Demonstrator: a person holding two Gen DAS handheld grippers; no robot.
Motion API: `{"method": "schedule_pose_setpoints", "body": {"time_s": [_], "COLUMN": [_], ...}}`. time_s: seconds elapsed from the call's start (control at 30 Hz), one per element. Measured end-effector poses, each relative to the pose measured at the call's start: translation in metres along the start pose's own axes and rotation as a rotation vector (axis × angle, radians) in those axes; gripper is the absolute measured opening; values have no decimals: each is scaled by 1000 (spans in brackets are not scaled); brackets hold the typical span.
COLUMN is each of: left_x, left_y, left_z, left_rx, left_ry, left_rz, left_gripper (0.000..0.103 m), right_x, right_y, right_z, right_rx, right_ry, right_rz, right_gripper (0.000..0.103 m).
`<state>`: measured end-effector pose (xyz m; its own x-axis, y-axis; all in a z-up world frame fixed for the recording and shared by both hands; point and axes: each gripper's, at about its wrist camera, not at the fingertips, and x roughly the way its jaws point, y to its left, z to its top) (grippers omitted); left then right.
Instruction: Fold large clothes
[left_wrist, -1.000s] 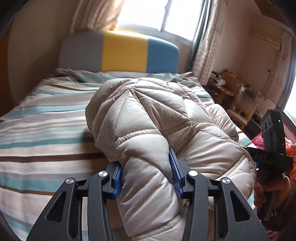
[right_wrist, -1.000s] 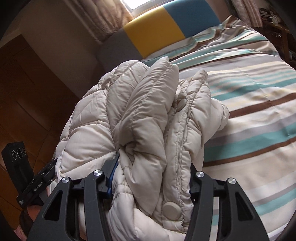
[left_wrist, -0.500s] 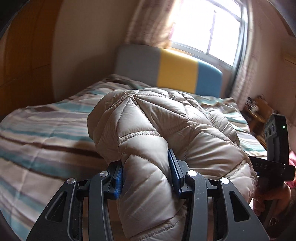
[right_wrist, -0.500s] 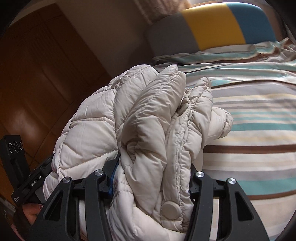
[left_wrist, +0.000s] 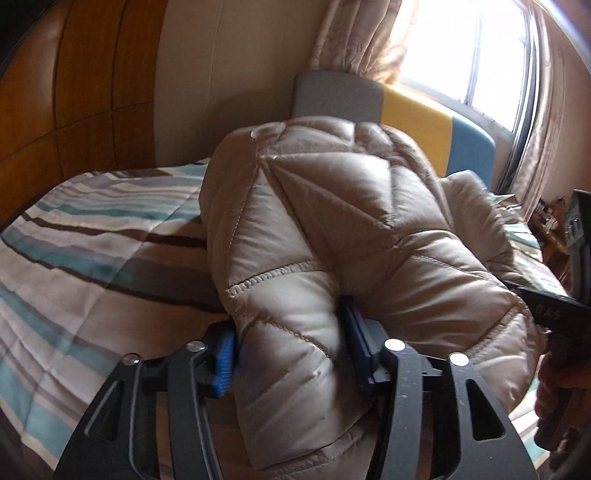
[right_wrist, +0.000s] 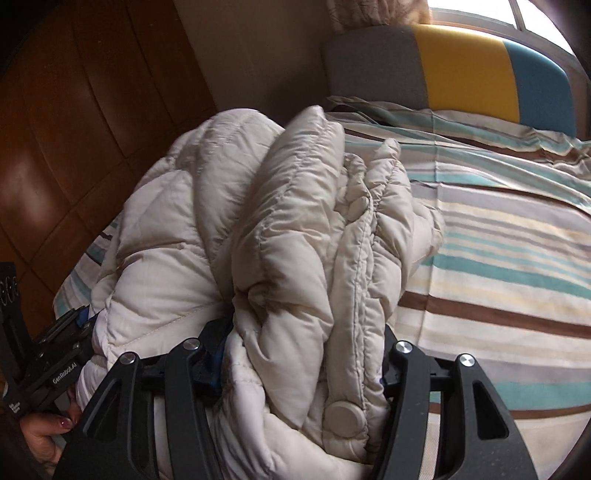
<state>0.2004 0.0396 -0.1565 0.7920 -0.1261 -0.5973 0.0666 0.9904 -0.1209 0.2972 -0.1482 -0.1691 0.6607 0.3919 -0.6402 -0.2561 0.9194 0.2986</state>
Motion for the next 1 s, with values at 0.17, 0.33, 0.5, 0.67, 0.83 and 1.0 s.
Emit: {"method": "schedule_pose_setpoints", "body": {"time_s": [0.17,0.33,0.5,0.67,0.83,1.0], "left_x": [2,3,3,-12,-30,-25], "left_y": [8,11,14,13,-2,-22], "left_z": [-14,-24,-20,-22,-16,-7], "left_rx": [-47,-72,-135,-222,-187,-61], "left_ry": [19,31,60,52,-3,-11], "left_rz": [-29,-27,-13,-2,40,82], "left_gripper": [73,85,92,94,94,97], "right_x": [-6,-4,2,-11,-24,-32], "right_y": [-13,-11,-9,-7,-2,3], "right_z": [-26,-41,-41,-45,-44,-31], "right_rx": [55,67,83,117,112,105], "right_ry": [3,-23,-27,-42,-41,-27], "right_rz": [-44,-89,-99,-111,-145,-168], "right_gripper": [61,63,66,77,83,88]}}
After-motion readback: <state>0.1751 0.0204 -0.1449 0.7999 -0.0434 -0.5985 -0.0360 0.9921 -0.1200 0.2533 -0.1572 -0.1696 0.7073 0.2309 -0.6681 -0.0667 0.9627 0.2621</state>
